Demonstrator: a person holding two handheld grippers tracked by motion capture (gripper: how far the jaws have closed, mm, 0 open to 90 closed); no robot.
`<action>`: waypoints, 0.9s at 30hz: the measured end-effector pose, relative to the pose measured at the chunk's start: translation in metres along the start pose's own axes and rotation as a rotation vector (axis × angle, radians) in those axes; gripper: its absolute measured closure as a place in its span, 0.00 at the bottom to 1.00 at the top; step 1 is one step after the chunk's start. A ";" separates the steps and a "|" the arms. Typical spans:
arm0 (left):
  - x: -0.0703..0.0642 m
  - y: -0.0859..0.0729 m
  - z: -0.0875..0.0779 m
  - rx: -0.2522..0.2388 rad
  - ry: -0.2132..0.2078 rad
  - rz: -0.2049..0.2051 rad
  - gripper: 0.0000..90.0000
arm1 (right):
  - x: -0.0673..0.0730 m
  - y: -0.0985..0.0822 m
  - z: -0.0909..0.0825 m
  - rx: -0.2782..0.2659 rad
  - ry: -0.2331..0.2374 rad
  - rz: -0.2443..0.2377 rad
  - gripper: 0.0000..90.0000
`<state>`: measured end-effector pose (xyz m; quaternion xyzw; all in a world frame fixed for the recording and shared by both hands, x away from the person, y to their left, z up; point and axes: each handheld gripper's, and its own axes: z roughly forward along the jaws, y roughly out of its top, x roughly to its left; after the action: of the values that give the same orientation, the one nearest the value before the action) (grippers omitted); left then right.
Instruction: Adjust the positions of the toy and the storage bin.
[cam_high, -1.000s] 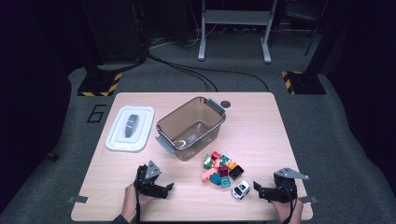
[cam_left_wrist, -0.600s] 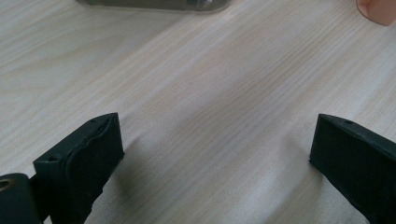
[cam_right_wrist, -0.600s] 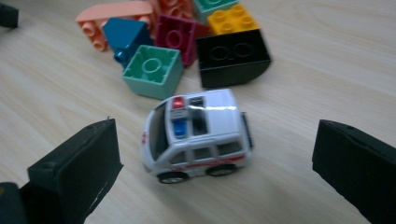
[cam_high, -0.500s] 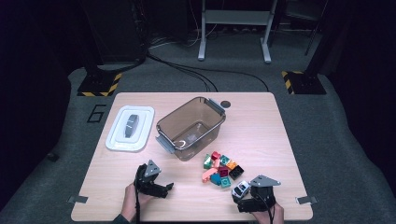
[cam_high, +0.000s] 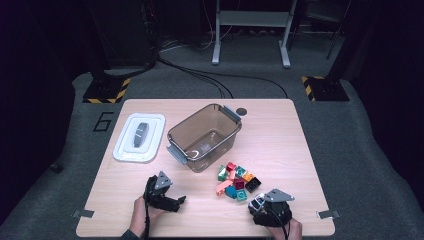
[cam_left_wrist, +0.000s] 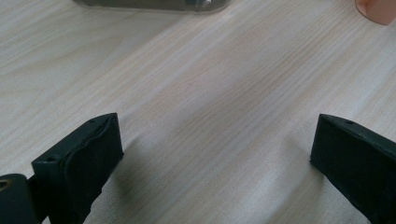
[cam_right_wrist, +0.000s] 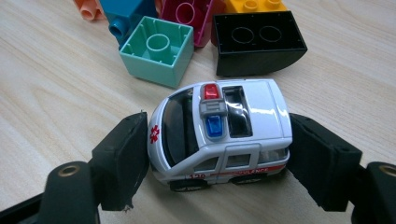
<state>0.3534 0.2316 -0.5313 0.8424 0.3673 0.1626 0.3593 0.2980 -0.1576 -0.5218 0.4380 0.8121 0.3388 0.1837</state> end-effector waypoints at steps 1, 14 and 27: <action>0.000 0.000 0.000 0.000 0.000 0.000 0.02 | 0.000 0.000 0.000 -0.003 -0.003 0.003 0.27; 0.000 0.000 0.000 0.007 -0.002 0.006 0.02 | -0.014 -0.010 -0.008 -0.051 0.029 0.084 0.46; 0.000 0.000 0.000 0.008 -0.009 0.005 0.02 | -0.025 -0.008 -0.002 -0.068 -0.004 0.109 0.21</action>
<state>0.3534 0.2317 -0.5310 0.8454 0.3644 0.1582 0.3571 0.3054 -0.1822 -0.5257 0.4756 0.7747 0.3749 0.1817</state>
